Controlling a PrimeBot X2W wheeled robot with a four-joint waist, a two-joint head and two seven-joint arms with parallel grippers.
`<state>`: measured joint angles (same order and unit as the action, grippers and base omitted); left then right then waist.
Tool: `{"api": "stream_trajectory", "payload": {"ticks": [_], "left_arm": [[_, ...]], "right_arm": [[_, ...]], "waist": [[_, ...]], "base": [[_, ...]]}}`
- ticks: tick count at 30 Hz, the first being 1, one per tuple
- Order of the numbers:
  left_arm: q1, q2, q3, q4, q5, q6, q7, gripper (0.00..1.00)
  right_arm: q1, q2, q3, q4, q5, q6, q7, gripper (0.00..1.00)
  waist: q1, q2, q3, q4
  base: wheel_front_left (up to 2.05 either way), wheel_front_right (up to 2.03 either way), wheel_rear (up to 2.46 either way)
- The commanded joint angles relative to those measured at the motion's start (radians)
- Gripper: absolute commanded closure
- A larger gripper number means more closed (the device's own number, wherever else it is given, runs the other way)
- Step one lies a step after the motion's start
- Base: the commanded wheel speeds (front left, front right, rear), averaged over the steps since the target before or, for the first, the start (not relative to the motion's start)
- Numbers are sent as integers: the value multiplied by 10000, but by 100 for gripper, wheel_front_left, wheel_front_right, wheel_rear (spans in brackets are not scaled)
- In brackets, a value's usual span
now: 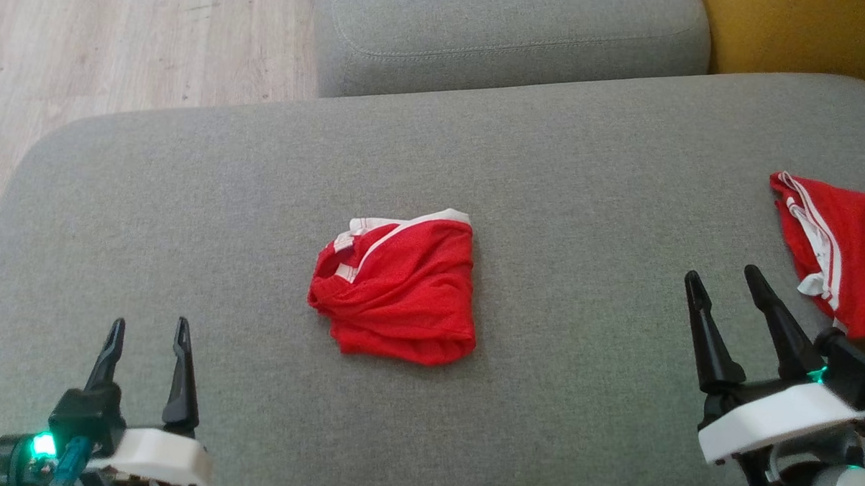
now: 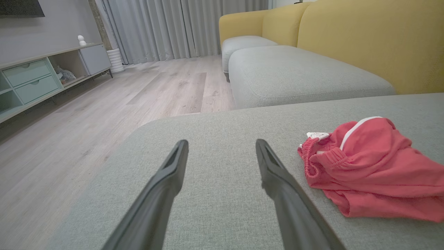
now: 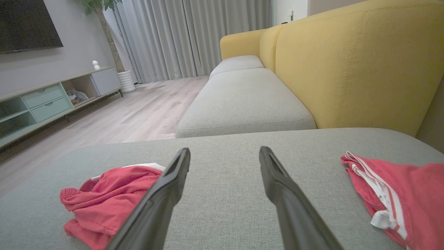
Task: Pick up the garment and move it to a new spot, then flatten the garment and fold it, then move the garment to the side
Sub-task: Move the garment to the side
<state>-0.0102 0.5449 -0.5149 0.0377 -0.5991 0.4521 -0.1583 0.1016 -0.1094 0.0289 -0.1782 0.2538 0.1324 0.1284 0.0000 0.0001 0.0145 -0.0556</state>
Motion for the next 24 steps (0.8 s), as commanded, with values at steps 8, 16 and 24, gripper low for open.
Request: {"api": "stream_trajectory", "payload": {"ticks": [8,16,24], "left_arm": [[-509,296,480,-154,-126,-30,-106,0],[-730,269,464,-244,-48,-5,-190,0],[-1620,44,342,-418,275,-33,-334,0]], "right_arm": [[-235,-110,210,-355,-88,-17,105,0],[-376,-219,217,-313,-122,-17,273,0],[-1396,-745,593,653,164,-17,723,0]], "waist": [[0,-1,-31,24],[0,-1,145,95],[0,-1,923,669]], "base": [[0,0,0],[0,0,0],[0,0,0]]}}
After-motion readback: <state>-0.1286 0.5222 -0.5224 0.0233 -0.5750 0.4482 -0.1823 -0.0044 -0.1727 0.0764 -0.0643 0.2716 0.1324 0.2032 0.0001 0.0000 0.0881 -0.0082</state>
